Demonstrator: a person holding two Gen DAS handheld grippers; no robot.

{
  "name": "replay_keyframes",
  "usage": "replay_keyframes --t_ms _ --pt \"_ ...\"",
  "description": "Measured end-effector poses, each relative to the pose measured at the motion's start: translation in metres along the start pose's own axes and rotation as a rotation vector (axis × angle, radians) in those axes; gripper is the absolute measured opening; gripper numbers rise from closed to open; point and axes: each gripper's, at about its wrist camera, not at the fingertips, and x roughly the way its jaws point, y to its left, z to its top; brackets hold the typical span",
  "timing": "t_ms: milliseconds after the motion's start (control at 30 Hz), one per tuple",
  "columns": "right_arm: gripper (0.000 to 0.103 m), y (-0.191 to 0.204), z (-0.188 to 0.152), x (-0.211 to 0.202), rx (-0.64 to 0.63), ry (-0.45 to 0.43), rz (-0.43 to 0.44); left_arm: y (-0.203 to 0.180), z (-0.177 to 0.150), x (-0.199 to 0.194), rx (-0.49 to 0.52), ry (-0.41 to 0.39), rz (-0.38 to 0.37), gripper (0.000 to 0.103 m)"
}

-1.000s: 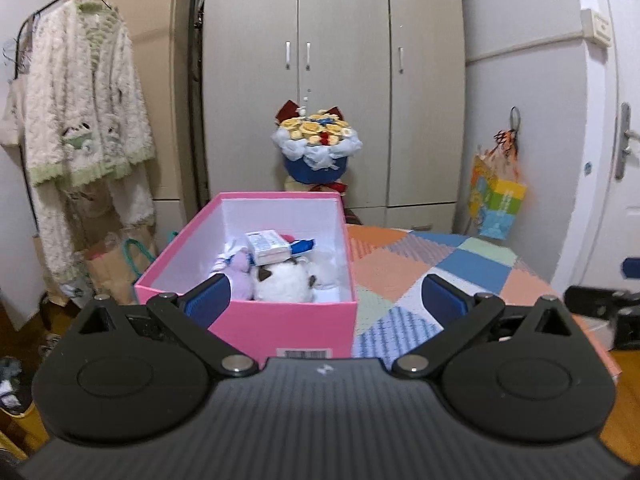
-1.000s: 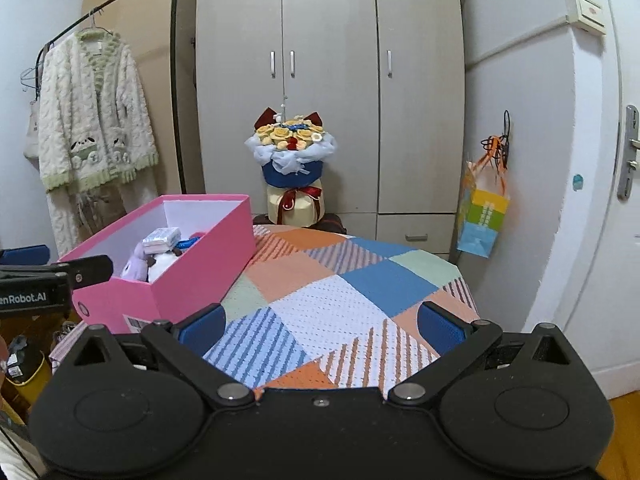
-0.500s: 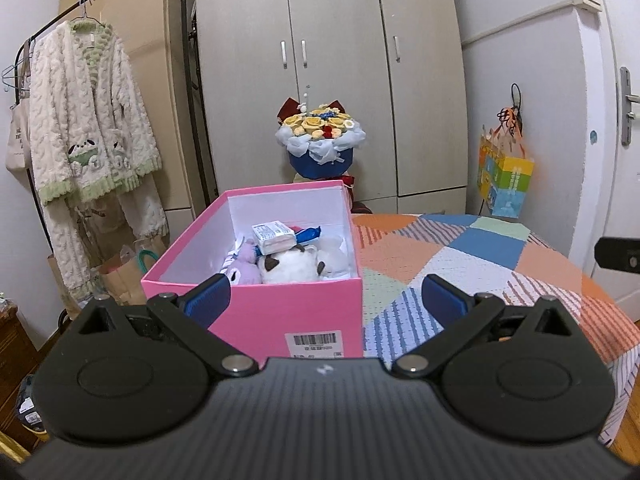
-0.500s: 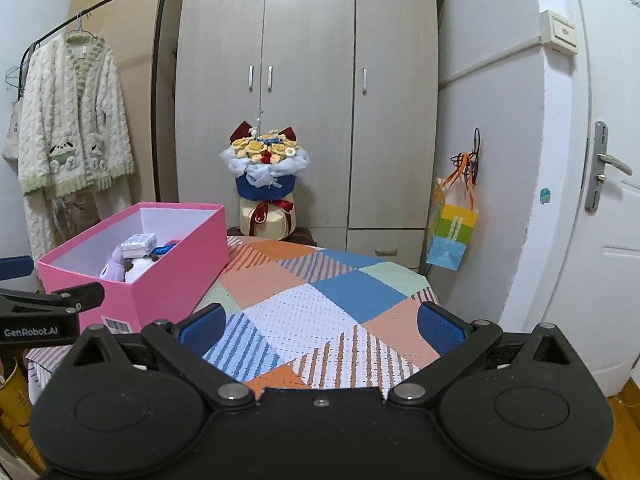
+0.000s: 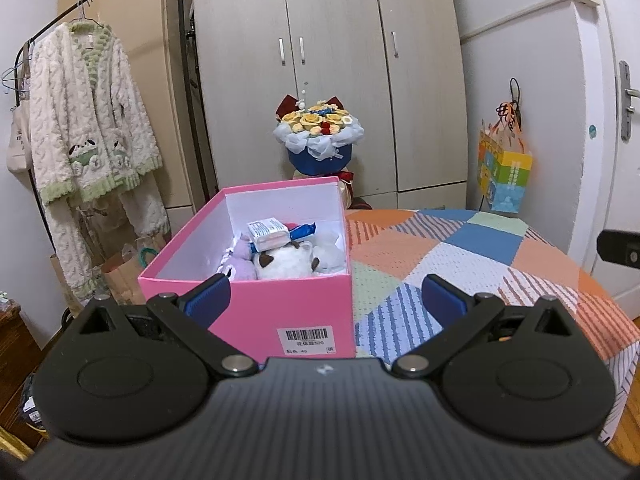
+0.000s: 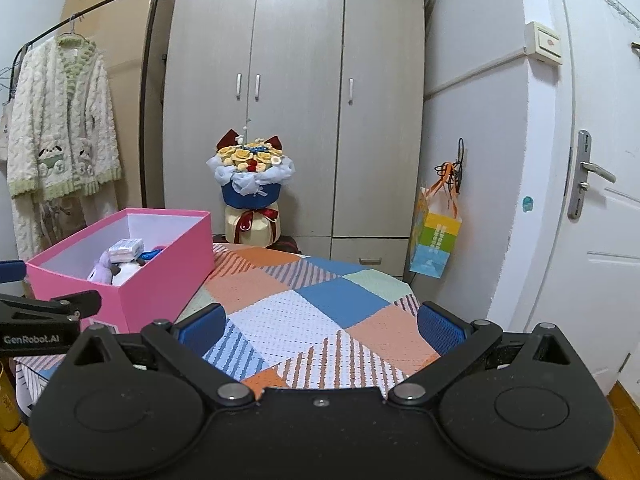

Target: Organize soft objects

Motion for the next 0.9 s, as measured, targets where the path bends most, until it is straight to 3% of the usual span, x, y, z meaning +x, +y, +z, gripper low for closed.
replay_keyframes --t_ms 900 --pt "0.103 -0.0012 -0.0027 -0.0013 0.006 0.025 -0.012 0.0009 0.0006 0.0004 -0.015 0.016 0.008 0.103"
